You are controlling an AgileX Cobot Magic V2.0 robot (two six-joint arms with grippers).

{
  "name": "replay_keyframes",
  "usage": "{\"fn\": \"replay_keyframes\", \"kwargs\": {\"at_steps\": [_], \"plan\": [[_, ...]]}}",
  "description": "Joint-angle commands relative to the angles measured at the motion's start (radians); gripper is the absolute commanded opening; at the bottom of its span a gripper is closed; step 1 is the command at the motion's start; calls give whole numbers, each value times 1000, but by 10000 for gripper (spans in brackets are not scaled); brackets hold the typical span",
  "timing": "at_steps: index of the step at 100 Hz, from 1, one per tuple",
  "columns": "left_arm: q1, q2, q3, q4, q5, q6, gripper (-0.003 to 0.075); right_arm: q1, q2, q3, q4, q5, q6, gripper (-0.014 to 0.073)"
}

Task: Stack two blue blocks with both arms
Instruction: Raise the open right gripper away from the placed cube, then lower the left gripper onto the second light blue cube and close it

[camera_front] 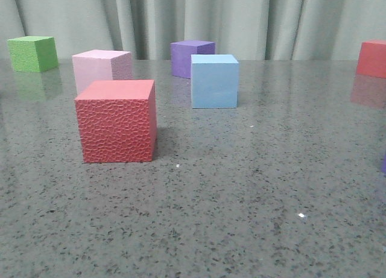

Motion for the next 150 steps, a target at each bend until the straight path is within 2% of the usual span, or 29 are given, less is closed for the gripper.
{"fn": "replay_keyframes", "kwargs": {"at_steps": [1, 32, 42, 65, 86, 101, 121, 150], "plan": [[3, 12, -34, -14, -71, -11, 651, -8, -2, -24, -31, -51, -9, 644], [3, 65, -105, 28, -139, -9, 651, -8, -2, -24, -35, -51, -10, 644], [3, 152, -175, 35, -139, -9, 651, -8, -2, -24, -37, -51, -10, 644], [3, 394, -378, 191, -90, 7, 651, -8, -2, -24, -38, -47, -10, 644], [3, 606, -536, 207, -56, 140, 651, -8, -2, -24, -38, -47, -10, 644], [3, 734, -614, 215, -30, 181, 651, -8, -2, -24, -38, -47, -10, 644], [3, 850, -668, 216, 59, 209, 651, -8, -2, -24, -38, -47, -10, 644], [3, 884, -668, 222, 70, 209, 651, -8, -2, -24, -38, -49, -10, 644]]}}
